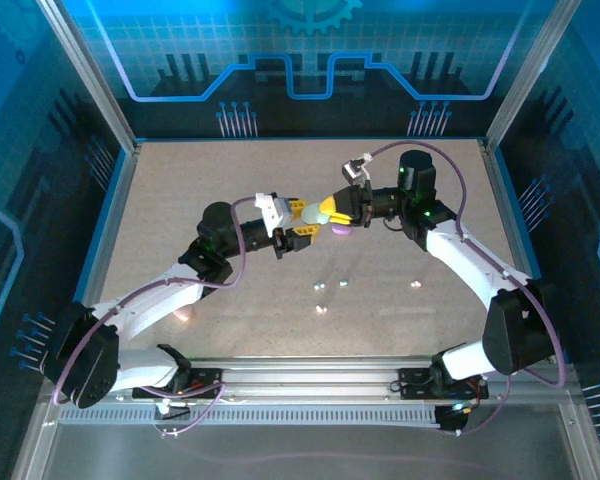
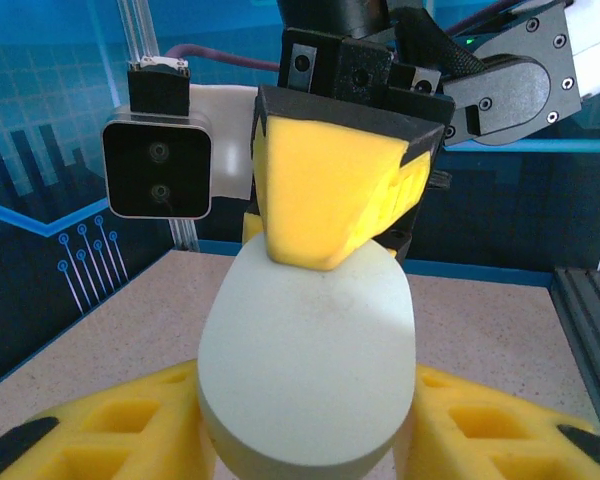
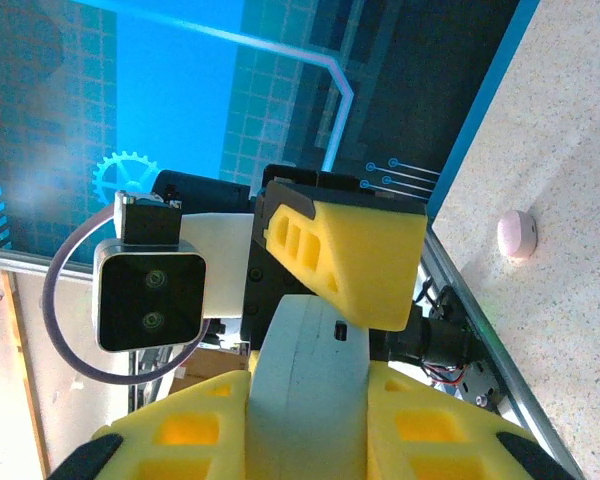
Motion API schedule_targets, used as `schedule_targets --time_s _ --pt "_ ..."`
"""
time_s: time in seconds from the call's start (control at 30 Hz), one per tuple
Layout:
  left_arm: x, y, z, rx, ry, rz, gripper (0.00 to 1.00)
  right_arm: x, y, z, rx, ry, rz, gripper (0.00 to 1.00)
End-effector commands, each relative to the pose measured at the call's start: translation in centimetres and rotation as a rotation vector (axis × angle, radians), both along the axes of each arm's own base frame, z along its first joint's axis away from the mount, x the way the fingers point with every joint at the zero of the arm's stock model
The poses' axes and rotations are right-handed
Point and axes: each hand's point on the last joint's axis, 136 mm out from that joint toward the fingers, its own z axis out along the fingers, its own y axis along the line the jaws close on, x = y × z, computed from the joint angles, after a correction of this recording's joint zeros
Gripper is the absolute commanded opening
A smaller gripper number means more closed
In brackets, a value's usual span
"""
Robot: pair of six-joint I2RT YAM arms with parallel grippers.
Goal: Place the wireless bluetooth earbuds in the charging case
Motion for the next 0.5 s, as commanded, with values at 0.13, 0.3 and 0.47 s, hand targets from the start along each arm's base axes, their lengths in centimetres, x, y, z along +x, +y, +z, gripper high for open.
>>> schedule_targets --time_s 0.13,0.3,0.47 --pt "-1.1 -0.8 2.4 -0.013 -0.050 -0.067 0.29 0.3 0.2 -1.1 -0.048 -0.008 -0.025 0.21" --pt "-1.0 -0.7 1.0 0.096 -0.003 -0.063 0.26 -0.2 -0.5 -1.8 -0.170 -0.054 -0.054 0.32" --pt "-1.1 -0.6 0.4 0.155 0.020 -0.063 0.25 -0.7 -0.9 -1.6 -0.195 -0.082 -0.044 0.42"
